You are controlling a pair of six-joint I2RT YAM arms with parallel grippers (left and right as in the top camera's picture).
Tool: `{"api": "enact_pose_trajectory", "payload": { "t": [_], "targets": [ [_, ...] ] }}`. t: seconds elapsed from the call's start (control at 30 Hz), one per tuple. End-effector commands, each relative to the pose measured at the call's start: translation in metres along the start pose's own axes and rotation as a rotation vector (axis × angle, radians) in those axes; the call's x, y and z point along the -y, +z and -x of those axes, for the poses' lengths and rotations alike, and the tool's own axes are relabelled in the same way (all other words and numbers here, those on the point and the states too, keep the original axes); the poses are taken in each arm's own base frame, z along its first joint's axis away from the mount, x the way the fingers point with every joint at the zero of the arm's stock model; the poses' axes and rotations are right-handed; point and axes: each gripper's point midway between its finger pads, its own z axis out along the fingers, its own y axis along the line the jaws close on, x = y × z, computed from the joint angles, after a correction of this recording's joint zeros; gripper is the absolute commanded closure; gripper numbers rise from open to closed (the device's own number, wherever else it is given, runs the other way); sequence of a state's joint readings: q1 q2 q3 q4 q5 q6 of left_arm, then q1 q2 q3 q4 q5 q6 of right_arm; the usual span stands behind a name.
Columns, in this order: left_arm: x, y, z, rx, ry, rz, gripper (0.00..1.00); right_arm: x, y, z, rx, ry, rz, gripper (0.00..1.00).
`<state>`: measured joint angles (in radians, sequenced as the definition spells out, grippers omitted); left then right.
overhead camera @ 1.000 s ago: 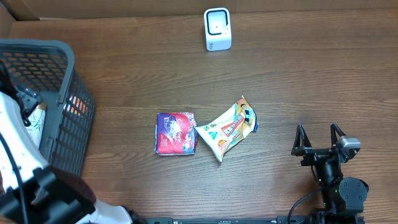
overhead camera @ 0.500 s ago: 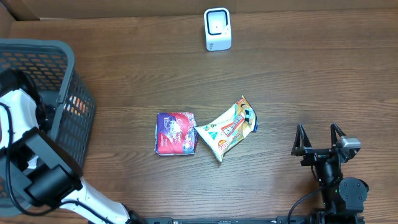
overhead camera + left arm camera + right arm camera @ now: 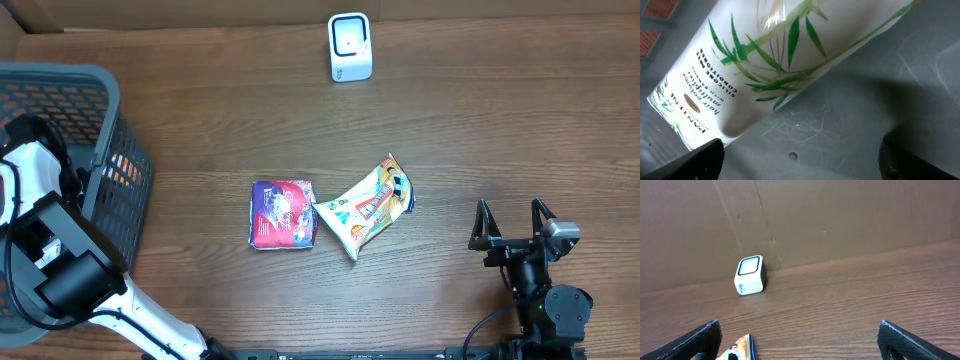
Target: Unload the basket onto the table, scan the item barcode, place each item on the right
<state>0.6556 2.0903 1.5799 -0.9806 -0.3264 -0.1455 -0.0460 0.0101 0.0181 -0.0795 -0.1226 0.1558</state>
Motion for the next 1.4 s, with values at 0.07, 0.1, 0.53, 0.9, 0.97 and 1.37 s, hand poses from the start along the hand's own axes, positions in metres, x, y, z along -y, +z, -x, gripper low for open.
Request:
{"api": "enact_pose_trajectory", "payload": {
  "t": [0.07, 0.1, 0.53, 0.9, 0.97, 1.37],
  "targets": [
    [0.021, 0.047, -0.035, -0.153, 0.065, -0.034, 0.07, 0.003, 0.0, -0.002, 0.004, -0.007, -0.011, 0.0],
    [0.021, 0.047, -0.035, -0.154, 0.065, -0.034, 0.08, 0.003, 0.0, -0.002, 0.004, -0.007, -0.011, 0.0],
    [0.008, 0.041, -0.024, -0.122, 0.282, 0.027, 0.12, 0.003, 0.0, -0.002, 0.004, -0.007, -0.011, 0.0],
    [-0.018, 0.041, -0.008, -0.093, 0.513, 0.145, 0.15, 0.003, 0.0, -0.002, 0.004, -0.007, -0.011, 0.0],
    [-0.024, 0.042, -0.006, -0.096, 0.547, 0.154, 0.15, 0.003, 0.0, -0.002, 0.004, -0.007, -0.011, 0.0],
    [-0.059, 0.054, 0.006, -0.069, 0.512, 0.165, 0.18, 0.003, 0.0, -0.002, 0.004, -0.007, -0.011, 0.0]
  ]
}}
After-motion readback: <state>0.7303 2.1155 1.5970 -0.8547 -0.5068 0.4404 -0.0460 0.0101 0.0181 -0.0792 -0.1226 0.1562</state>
